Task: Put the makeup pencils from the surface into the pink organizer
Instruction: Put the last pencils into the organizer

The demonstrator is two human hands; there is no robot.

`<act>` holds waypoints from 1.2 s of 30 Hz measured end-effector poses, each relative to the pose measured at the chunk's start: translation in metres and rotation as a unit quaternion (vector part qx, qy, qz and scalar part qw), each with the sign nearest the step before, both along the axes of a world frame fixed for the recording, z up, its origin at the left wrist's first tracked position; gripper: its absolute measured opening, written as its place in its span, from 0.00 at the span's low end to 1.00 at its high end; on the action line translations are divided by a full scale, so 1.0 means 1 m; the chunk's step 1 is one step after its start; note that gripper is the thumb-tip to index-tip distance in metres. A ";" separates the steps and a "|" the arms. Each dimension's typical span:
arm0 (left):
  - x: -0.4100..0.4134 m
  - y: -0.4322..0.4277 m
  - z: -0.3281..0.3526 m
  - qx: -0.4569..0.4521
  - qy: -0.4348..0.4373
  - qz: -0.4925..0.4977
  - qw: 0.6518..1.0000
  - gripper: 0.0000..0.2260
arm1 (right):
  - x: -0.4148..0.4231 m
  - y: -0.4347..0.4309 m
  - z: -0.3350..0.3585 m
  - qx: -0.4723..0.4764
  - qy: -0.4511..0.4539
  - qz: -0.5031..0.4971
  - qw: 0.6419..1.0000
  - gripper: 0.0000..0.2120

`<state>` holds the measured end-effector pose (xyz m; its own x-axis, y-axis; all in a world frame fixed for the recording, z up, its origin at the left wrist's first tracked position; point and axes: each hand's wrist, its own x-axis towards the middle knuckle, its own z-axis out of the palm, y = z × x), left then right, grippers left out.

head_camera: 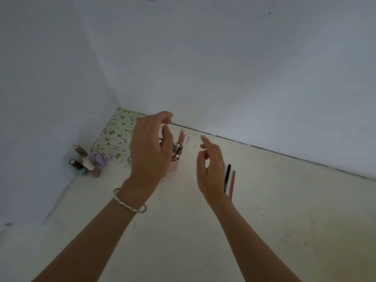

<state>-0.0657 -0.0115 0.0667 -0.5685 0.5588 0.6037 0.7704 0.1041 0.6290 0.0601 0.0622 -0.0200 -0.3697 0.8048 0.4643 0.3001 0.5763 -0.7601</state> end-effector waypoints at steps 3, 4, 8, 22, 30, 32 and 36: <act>0.041 0.019 -0.015 -0.051 0.000 -0.077 0.996 0.11 | 0.026 0.018 0.007 -0.050 0.040 -0.090 0.994 0.16; 0.057 0.028 -0.023 -0.096 -0.016 -0.099 0.990 0.11 | 0.038 0.026 0.008 -0.066 0.046 -0.110 0.991 0.17; 0.110 0.062 -0.072 -0.326 -0.101 -0.117 0.933 0.12 | 0.087 0.049 0.008 -0.093 0.047 -0.175 0.979 0.17; 0.140 0.104 -0.101 -0.338 -0.218 -0.114 0.908 0.30 | 0.176 0.060 -0.021 -0.199 -0.038 -0.193 0.960 0.18; 0.117 0.114 -0.042 -0.191 -0.255 -0.130 0.939 0.33 | 0.121 0.052 -0.038 -0.241 -0.320 -0.084 0.913 0.15; 0.117 0.106 -0.034 -0.177 -0.268 -0.135 0.937 0.31 | 0.114 0.046 -0.046 -0.216 -0.396 -0.058 0.891 0.18; 0.098 0.084 -0.016 -0.114 -0.233 -0.110 0.959 0.26 | 0.105 0.045 -0.046 -0.209 -0.420 -0.035 0.882 0.29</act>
